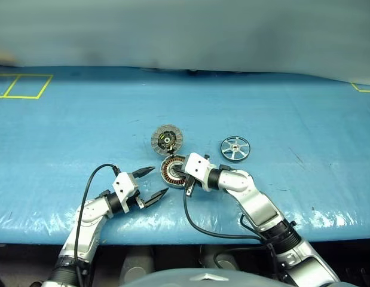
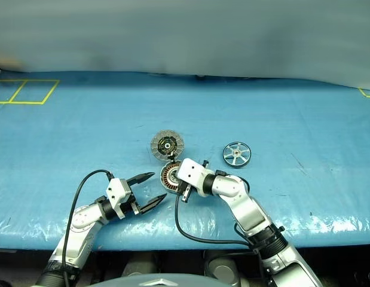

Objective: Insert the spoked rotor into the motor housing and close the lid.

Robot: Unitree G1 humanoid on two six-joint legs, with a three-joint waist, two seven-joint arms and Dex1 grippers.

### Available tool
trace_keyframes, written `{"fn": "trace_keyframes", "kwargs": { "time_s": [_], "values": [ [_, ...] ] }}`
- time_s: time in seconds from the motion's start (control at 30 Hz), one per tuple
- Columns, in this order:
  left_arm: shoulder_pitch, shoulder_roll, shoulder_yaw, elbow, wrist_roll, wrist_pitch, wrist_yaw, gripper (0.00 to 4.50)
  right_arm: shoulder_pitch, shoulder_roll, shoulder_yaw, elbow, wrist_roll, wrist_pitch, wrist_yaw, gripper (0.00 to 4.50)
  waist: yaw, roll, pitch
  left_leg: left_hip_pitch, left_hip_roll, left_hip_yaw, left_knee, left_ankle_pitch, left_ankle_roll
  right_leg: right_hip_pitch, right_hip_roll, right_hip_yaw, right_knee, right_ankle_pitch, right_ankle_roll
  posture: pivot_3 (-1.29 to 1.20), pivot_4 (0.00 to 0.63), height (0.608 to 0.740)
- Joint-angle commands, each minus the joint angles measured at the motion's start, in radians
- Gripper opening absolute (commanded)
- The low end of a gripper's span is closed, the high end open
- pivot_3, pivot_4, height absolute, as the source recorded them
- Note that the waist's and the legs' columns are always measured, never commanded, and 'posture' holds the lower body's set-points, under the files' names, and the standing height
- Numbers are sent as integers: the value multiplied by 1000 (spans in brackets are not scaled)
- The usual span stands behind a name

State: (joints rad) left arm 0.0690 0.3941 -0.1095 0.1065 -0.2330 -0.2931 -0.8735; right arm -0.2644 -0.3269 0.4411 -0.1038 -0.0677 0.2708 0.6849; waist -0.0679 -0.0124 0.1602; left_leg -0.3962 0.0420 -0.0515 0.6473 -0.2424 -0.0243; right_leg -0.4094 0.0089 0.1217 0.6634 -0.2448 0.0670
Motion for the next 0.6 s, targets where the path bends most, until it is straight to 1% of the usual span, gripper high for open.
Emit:
{"fn": "trace_keyframes", "kwargs": {
  "time_s": [0.03, 0.2, 0.43, 0.6],
  "values": [
    [-6, -4, -4, -10, 4, -20, -1, 4151, 15, 4, 17, 34, -11, 18, 2, 12, 0, 0, 0, 0, 0, 0, 0, 0, 0, 0, 0, 0, 0, 0, 0, 0, 150, 740],
    [-4, -6, -5, -10, 6, -20, 2, 4151, 13, 9, 9, 36, -18, 17, -14, 12, -1, 0, 0, 1, 0, 0, 0, 0, 0, 0, 0, 0, 0, 0, 0, 0, 150, 740],
    [-1, -8, -4, -11, 4, -20, -3, 4151, 23, 54, -97, -70, 137, 20, 7, 12, 0, 0, 0, -1, 0, 0, 0, 0, 0, -1, 0, 0, 0, 0, 1, 0, 150, 740],
    [-14, -11, 3, -12, -10, -17, -11, 4151, 32, 13, -153, -142, 159, 37, 3, 12, 1, 0, 0, -2, 0, 0, 0, 0, 0, -2, 0, 0, 0, 1, 2, 0, 150, 740]
  ]
}}
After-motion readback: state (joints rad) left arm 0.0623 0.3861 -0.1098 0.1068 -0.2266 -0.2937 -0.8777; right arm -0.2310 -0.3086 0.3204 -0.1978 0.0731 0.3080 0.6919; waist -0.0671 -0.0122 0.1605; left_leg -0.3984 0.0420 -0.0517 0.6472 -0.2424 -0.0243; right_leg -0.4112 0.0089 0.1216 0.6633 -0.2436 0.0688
